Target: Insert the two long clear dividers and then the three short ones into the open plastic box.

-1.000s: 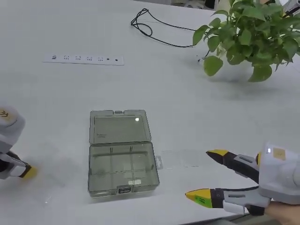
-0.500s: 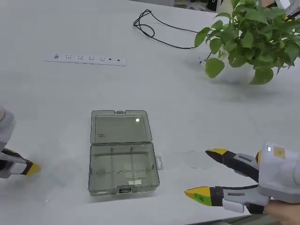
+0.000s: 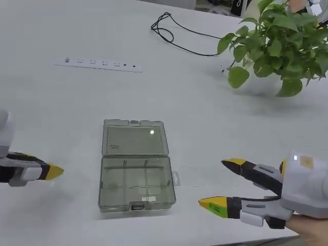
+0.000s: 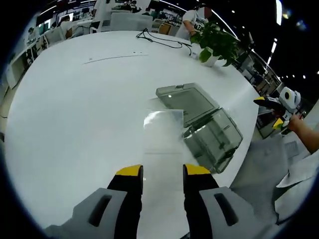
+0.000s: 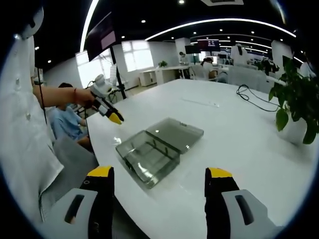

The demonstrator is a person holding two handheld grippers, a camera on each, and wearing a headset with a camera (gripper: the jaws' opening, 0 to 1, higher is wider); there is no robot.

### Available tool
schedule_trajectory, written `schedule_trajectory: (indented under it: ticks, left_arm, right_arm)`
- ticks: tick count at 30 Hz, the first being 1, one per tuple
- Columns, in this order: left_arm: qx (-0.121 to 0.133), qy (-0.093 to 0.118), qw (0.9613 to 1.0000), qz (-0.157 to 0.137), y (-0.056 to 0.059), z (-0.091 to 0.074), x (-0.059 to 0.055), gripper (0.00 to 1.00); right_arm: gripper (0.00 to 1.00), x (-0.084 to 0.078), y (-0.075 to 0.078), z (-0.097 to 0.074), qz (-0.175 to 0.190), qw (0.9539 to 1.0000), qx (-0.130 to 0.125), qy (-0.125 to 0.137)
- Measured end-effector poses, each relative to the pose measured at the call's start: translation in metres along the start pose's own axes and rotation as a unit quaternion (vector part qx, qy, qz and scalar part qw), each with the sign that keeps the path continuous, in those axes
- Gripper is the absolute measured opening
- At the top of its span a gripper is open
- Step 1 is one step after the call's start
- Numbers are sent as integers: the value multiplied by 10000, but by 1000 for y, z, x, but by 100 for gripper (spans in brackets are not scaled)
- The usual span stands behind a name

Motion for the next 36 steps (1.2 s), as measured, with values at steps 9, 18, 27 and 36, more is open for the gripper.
schedule_trajectory:
  ticks: [9, 18, 27, 36]
  left_arm:
    - [-400, 601, 9971, -260, 37, -1, 23, 30]
    - [-790, 1093, 9900, -418, 76, -2, 43, 30]
    - [-1179, 1356, 9825, -491, 116, 3, 54, 30]
    - [-1373, 1452, 9791, -377, 143, 8, 61, 30]
  right_arm:
    - [65, 26, -5, 7, 223, 9993, -64, 279]
    - [56, 62, -16, 17, 639, 9947, -107, 804]
    - [46, 87, -37, 31, 776, 9917, -64, 1024]
    - [33, 88, -55, 47, 1184, 9884, 2, 950]
Point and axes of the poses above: the centre of the closed fingertips' face, and the gripper's own axes: z roughly forward along the fingers, y roughly to its right, x roughly out of its top, the point moved 2 cm from there along -z, roughly backward along the fingers, and after that the axes turned 9 degrees about y, right-handed, at the moved point
